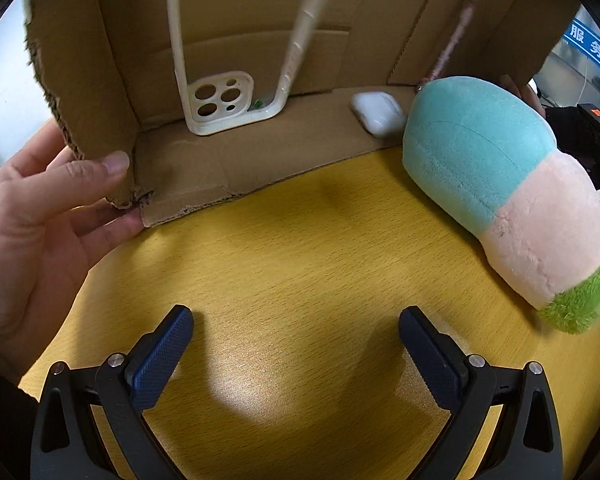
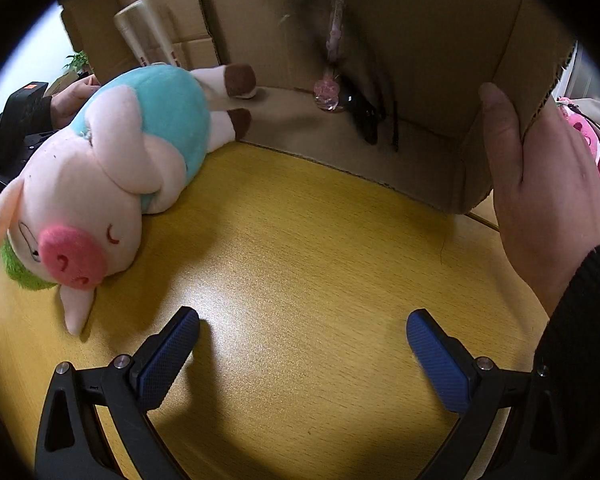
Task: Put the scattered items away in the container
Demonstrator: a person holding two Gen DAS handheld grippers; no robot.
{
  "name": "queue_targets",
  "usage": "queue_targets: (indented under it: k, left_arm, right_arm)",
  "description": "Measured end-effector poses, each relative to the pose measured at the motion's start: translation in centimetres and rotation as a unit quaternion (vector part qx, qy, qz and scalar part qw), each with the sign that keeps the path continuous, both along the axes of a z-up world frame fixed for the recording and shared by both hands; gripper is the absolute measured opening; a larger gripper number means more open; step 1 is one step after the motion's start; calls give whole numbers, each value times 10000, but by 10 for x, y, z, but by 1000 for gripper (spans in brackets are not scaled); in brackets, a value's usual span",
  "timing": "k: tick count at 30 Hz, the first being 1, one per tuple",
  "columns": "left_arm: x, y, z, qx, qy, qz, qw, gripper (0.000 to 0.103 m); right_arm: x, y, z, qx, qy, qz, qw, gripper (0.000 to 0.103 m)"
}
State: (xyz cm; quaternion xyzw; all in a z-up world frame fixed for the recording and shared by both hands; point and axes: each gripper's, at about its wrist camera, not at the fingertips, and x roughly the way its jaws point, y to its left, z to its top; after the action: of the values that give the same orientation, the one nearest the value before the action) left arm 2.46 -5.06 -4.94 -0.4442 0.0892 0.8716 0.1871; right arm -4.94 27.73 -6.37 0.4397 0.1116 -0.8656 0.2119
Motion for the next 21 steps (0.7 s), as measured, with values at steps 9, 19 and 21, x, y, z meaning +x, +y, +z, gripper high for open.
queue_targets:
  k: [9, 19, 21]
  left_arm:
    - [0, 0, 2, 1, -3, 12, 10000, 103]
    - [0, 0, 2, -2, -2, 30, 10000, 103]
    - [-1, 0, 2, -2, -2, 32, 10000, 103]
  right_arm:
    - [-2, -1, -2, 0, 4, -1, 10000, 103]
    - [-2, -1, -3, 0, 5, -2, 10000, 103]
    - [-2, -1, -3, 0, 5, -3, 10000, 103]
